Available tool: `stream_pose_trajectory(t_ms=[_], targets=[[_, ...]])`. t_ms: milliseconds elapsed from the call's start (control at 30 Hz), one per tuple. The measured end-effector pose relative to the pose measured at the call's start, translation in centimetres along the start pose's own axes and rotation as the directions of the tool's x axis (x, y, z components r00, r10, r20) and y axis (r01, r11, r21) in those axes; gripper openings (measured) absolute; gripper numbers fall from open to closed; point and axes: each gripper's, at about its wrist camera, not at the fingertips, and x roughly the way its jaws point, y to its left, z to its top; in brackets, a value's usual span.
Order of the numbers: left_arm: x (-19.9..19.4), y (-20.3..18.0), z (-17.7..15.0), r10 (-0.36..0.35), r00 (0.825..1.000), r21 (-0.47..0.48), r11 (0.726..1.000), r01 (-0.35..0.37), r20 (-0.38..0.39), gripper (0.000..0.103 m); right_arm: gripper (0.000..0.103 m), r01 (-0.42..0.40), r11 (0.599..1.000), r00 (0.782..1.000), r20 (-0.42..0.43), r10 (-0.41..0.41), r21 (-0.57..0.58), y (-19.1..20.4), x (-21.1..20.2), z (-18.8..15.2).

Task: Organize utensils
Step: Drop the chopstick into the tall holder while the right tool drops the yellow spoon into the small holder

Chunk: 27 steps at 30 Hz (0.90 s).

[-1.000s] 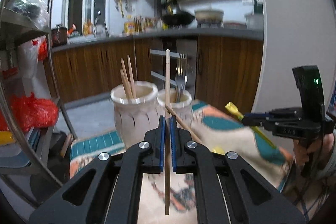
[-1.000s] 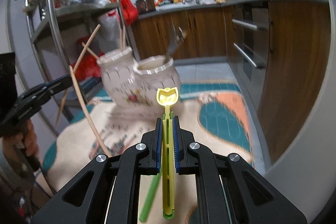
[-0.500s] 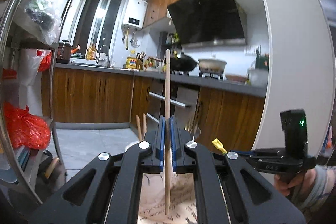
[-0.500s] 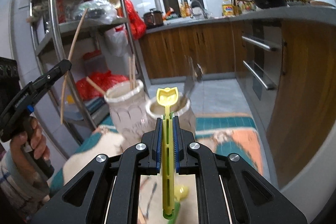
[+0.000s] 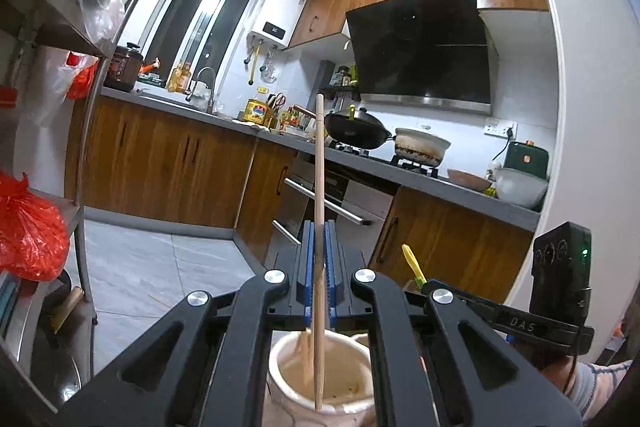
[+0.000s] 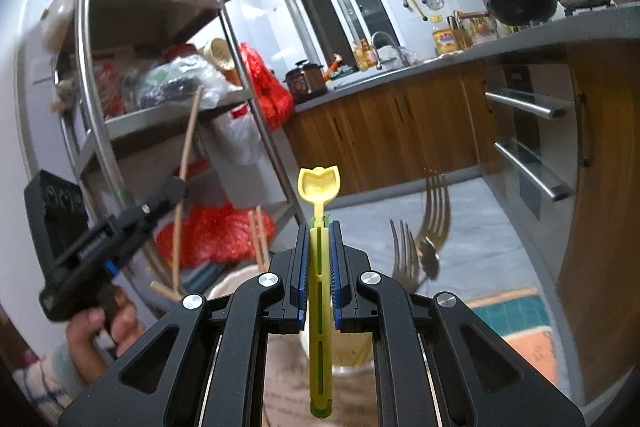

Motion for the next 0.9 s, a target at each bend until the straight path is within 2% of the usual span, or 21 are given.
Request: stream_pose_trajectory(t_ms=[300, 667, 833, 900], targets=[[2.8, 1.5, -1.3, 0.020, 1.000, -0.021, 1.000, -0.020, -0.012, 0.005, 0.010, 0.041, 0.999, 0.998, 0.045, -0.041, -0.004, 0.0, 2.9, -1.0], [2.4, 1.8, -2.7, -0.036, 0.997, -0.001, 0.999, 0.036, -0.068, 0.005, 0.010, 0.126, 0.987, 0.992, 0.045, -0.122, -0.098, 0.7, 4.1, -2.0], [2.6, 1.9, -2.7, -0.034, 0.996, -0.015, 0.999, 0.033, -0.080, 0.005, 0.010, 0.149, 0.983, 0.988, 0.059, -0.143, -0.105, 0.6, 4.7, -1.8], [2.6, 1.7, -2.8, -0.034, 0.995, -0.006, 0.999, 0.034, -0.090, 0.005, 0.010, 0.157, 0.981, 0.987, 0.040, -0.153, -0.118, 0.6, 5.2, -2.0]])
